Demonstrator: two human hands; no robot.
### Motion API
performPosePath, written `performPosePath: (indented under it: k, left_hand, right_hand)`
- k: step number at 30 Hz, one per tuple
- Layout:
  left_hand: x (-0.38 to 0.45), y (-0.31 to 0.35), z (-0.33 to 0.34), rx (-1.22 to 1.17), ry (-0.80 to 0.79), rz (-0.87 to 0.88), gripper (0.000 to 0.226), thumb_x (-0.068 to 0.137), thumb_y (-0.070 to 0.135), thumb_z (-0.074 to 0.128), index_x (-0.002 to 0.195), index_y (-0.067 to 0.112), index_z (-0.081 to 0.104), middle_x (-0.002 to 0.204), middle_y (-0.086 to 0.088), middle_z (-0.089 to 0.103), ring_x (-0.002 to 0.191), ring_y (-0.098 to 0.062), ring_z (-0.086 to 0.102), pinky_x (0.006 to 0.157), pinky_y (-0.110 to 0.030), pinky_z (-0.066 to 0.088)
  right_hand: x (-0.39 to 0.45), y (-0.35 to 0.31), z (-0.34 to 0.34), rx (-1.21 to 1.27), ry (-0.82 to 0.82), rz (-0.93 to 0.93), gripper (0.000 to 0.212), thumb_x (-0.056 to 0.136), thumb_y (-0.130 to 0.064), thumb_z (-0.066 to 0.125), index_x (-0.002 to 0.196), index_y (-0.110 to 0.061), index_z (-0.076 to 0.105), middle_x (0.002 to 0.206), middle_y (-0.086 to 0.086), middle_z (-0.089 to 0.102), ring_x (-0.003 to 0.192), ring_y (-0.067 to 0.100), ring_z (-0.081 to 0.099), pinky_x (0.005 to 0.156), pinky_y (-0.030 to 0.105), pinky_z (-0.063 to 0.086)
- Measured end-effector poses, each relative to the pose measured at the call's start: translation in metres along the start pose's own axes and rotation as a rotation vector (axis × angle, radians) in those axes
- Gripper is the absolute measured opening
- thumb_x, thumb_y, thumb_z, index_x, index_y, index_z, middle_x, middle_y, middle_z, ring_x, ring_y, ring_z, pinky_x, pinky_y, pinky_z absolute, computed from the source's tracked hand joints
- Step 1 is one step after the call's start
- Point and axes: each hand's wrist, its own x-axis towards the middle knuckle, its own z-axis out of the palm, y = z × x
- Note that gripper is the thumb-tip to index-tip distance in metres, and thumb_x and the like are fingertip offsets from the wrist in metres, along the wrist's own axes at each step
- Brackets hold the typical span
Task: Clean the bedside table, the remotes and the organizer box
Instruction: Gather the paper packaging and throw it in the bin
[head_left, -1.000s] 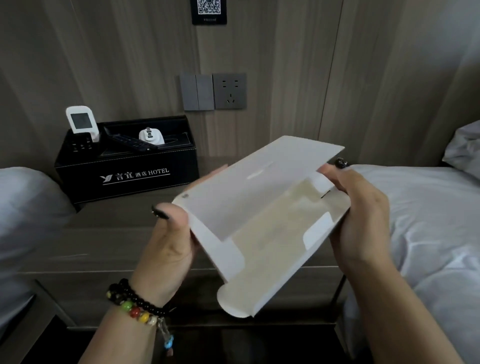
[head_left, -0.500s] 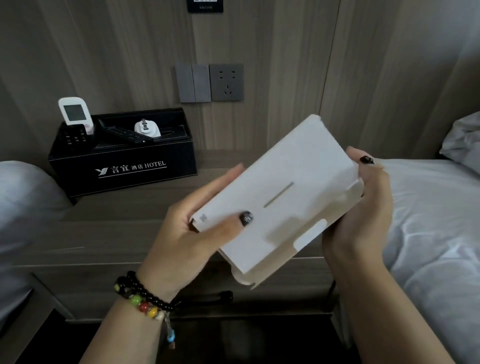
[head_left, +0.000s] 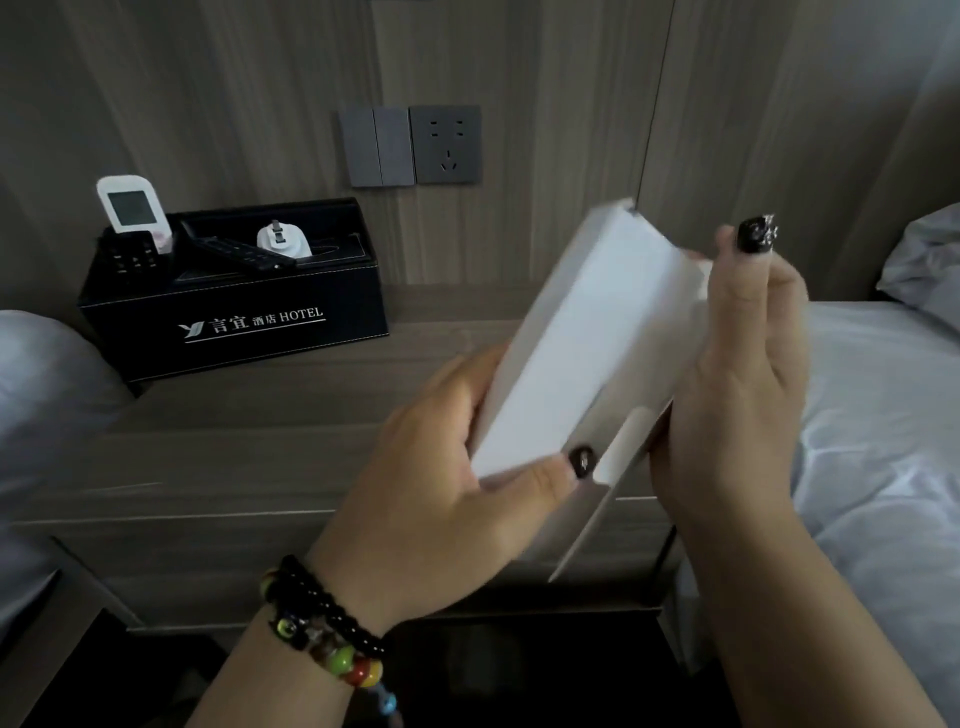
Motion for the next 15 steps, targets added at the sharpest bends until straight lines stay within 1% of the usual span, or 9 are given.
performPosePath:
  k: [2, 3, 5, 6, 7, 9, 11, 12, 15]
  left_hand:
    - [0.004, 0.006, -0.001, -0.276, 0.044, -0.029, 0.048, 0.075, 0.021, 0.072, 0.120, 0.029, 0.059, 0.109, 0.012, 0.071, 0.101, -0.005, 0.067, 0.078, -0.023, 0.056]
    - [0.006, 0.008, -0.002, -0.412, 0.084, -0.026, 0.043, 0.076, 0.017, 0.070, 0.117, 0.022, 0.061, 0.107, 0.008, 0.073, 0.100, -0.008, 0.068, 0.077, -0.020, 0.055]
    - [0.008, 0.010, -0.003, -0.580, 0.167, -0.011, 0.037, 0.079, 0.014, 0.065, 0.116, 0.013, 0.062, 0.106, 0.003, 0.074, 0.100, -0.012, 0.069, 0.077, -0.019, 0.054]
    - [0.008, 0.011, -0.003, -0.622, 0.200, -0.004, 0.036, 0.080, 0.014, 0.063, 0.116, 0.013, 0.062, 0.106, 0.003, 0.074, 0.100, -0.012, 0.069, 0.077, -0.019, 0.054]
    - [0.009, 0.011, -0.003, -0.642, 0.232, 0.002, 0.035, 0.082, 0.015, 0.061, 0.117, 0.013, 0.061, 0.107, 0.004, 0.074, 0.100, -0.011, 0.069, 0.077, -0.018, 0.054]
    - [0.010, 0.009, -0.001, -0.644, 0.267, 0.012, 0.036, 0.086, 0.017, 0.057, 0.122, 0.013, 0.058, 0.111, 0.005, 0.072, 0.104, -0.010, 0.067, 0.081, -0.018, 0.053]
    - [0.010, 0.006, 0.002, -0.637, 0.252, 0.010, 0.039, 0.091, 0.020, 0.051, 0.130, 0.014, 0.052, 0.121, 0.003, 0.068, 0.113, -0.013, 0.063, 0.091, -0.026, 0.052]
    - [0.010, 0.005, 0.003, -0.628, 0.239, 0.011, 0.041, 0.093, 0.022, 0.048, 0.133, 0.015, 0.050, 0.124, 0.003, 0.066, 0.115, -0.013, 0.062, 0.094, -0.029, 0.052]
    - [0.010, 0.001, 0.004, -0.607, 0.238, 0.034, 0.046, 0.094, 0.023, 0.046, 0.140, 0.020, 0.041, 0.128, 0.008, 0.063, 0.117, -0.009, 0.060, 0.091, -0.024, 0.051]
  right_hand:
    - [-0.005, -0.004, 0.002, 0.028, -0.156, -0.045, 0.051, 0.093, -0.039, 0.051, 0.130, -0.004, 0.044, 0.095, -0.015, 0.063, 0.086, -0.006, 0.060, 0.072, 0.014, 0.047]
    - [-0.007, -0.005, 0.004, 0.050, -0.246, -0.056, 0.053, 0.094, -0.032, 0.052, 0.136, -0.003, 0.039, 0.105, -0.012, 0.064, 0.092, -0.006, 0.061, 0.074, 0.013, 0.048]
    - [-0.013, -0.004, 0.007, 0.082, -0.416, -0.034, 0.062, 0.089, -0.025, 0.057, 0.142, -0.005, 0.032, 0.126, 0.002, 0.059, 0.110, 0.006, 0.060, 0.083, 0.019, 0.049]
    - [-0.014, -0.003, 0.008, 0.092, -0.491, -0.015, 0.063, 0.087, -0.021, 0.059, 0.143, -0.005, 0.033, 0.131, 0.006, 0.057, 0.116, 0.011, 0.058, 0.087, 0.022, 0.049]
    - [-0.015, -0.001, 0.009, 0.096, -0.543, 0.008, 0.062, 0.087, -0.018, 0.060, 0.142, -0.006, 0.035, 0.133, 0.007, 0.056, 0.120, 0.013, 0.057, 0.090, 0.023, 0.048]
    - [-0.016, 0.002, 0.010, 0.085, -0.576, 0.036, 0.058, 0.089, -0.015, 0.063, 0.141, -0.009, 0.039, 0.132, 0.003, 0.058, 0.121, 0.013, 0.056, 0.090, 0.022, 0.048]
    - [-0.015, 0.005, 0.009, 0.065, -0.564, 0.019, 0.055, 0.088, -0.017, 0.064, 0.139, -0.014, 0.043, 0.131, -0.002, 0.059, 0.119, 0.012, 0.057, 0.088, 0.024, 0.050]
    - [-0.013, 0.006, 0.008, 0.052, -0.559, 0.008, 0.056, 0.087, -0.019, 0.064, 0.139, -0.016, 0.044, 0.132, -0.003, 0.059, 0.120, 0.014, 0.057, 0.089, 0.027, 0.050]
    - [-0.012, 0.010, 0.006, 0.007, -0.563, -0.006, 0.058, 0.087, -0.022, 0.061, 0.142, -0.017, 0.042, 0.135, -0.001, 0.056, 0.123, 0.018, 0.055, 0.095, 0.039, 0.050]
